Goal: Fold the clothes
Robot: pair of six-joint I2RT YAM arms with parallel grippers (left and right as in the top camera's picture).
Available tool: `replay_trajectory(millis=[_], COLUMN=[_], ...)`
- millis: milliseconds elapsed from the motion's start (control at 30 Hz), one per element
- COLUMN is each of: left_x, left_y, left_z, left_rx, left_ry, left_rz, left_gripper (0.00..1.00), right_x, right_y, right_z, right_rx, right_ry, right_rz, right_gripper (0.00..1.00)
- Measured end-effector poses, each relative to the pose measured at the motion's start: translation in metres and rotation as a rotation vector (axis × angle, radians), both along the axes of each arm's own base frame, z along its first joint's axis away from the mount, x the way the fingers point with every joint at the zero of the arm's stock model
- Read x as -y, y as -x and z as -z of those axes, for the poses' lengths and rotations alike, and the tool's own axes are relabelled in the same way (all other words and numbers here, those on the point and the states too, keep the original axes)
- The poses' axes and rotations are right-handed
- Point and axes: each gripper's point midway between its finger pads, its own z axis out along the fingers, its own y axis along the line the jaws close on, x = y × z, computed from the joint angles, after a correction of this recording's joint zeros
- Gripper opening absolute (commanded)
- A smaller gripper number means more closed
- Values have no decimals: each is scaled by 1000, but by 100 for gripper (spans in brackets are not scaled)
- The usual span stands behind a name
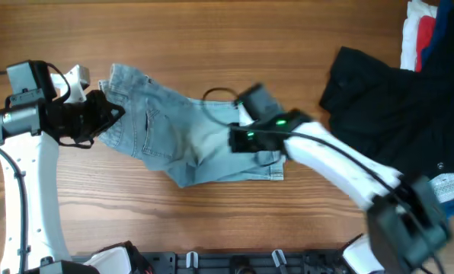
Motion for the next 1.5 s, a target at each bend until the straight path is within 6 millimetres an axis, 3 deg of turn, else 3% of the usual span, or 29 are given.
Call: replay_trajectory(millis=[67, 133, 200, 300, 333, 533, 633, 767, 900, 1000, 1100, 1300, 1367, 1433, 1500], left_x=[13, 29, 44, 59, 65, 81, 87, 112, 140, 154, 164, 168, 168, 167, 153], left_y=[-1, -3, -4, -7, -7, -20, -30, -27, -23, -21, -19, -17, -17, -19, -26], left_z=[0, -1, -2, -4, -5, -12, -17, -18, 1, 19, 32, 33, 33, 32, 34], left_rx=[4, 20, 27, 37, 40, 75, 109, 111, 64, 13, -25, -34, -33, -26, -19], left_ry=[-9, -21, -23, -15, -10, 9, 8, 11, -20, -34, -38, -34, -35, -36, -69], left_rz=[44, 95, 134, 156, 166, 129, 99, 141, 211, 248, 273, 275, 276, 272, 236], left_gripper=[4, 4, 4, 4, 4, 4, 4, 4, 4, 12, 24, 31, 31, 31, 32], right_x=[38, 78, 98, 107, 108, 100, 76, 44, 35, 32, 32, 32, 44, 70, 91], right_y=[2, 9, 11, 18, 20, 19, 22, 41, 49, 51, 51, 54, 65, 71, 46], right_z=[-12, 5, 28, 64, 77, 79, 79, 81, 81, 81, 81, 81, 80, 66, 19], right_rx=[2, -60, -87, -145, -169, -184, -189, -224, -258, -270, -274, -288, -338, -334, -199], right_ry=[91, 247, 349, 416, 434, 408, 329, 262, 219, 204, 200, 202, 262, 364, 352], right_rz=[60, 121, 138, 133, 127, 83, 20, -74, -92, -98, -99, -96, -60, -3, 107], right_gripper=[10, 10, 9, 5, 5, 4, 4, 5, 5, 5, 7, 9, 12, 15, 17])
